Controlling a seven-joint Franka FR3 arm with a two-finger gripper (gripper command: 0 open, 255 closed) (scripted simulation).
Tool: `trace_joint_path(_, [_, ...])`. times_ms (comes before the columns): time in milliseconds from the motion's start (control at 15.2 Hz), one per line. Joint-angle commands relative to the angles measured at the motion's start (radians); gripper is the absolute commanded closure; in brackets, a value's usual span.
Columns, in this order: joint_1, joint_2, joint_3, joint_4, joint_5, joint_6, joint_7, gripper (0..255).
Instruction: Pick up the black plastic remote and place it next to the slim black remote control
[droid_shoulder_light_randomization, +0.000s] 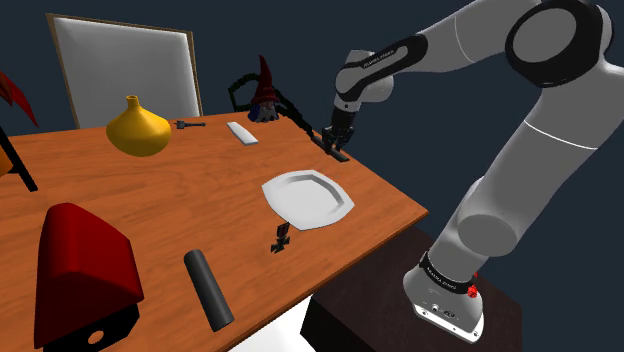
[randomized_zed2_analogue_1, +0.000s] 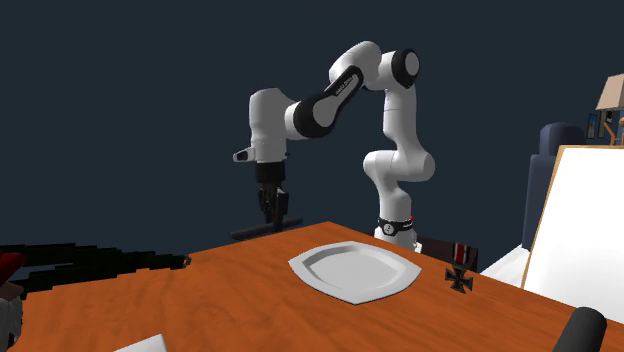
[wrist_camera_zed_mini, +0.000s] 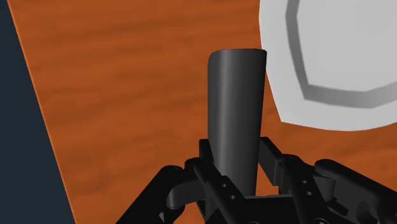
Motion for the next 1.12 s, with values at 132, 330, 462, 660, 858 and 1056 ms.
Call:
trace_joint_path(132, [0.037, -0.016, 0.04, -0.006, -0.003, -0.004, 0.08, 255])
trace_joint_path(330, [0.074, -0.015, 0.082, -0.006, 0.0, 0.003, 0.156, 255])
trace_joint_path(462, [0.098, -0.01, 0.109, -0.001, 0.003, 0.007, 0.205, 255])
trace_joint_path(660, [0.135, 0.005, 0.148, 0.016, 0.007, 0.011, 0.279, 255])
trace_joint_path(858, [0.172, 0.029, 0.186, 0.044, 0.01, 0.012, 0.352, 255])
trace_joint_path(1056, [0.208, 0.06, 0.221, 0.082, 0.01, 0.011, 0.423, 255])
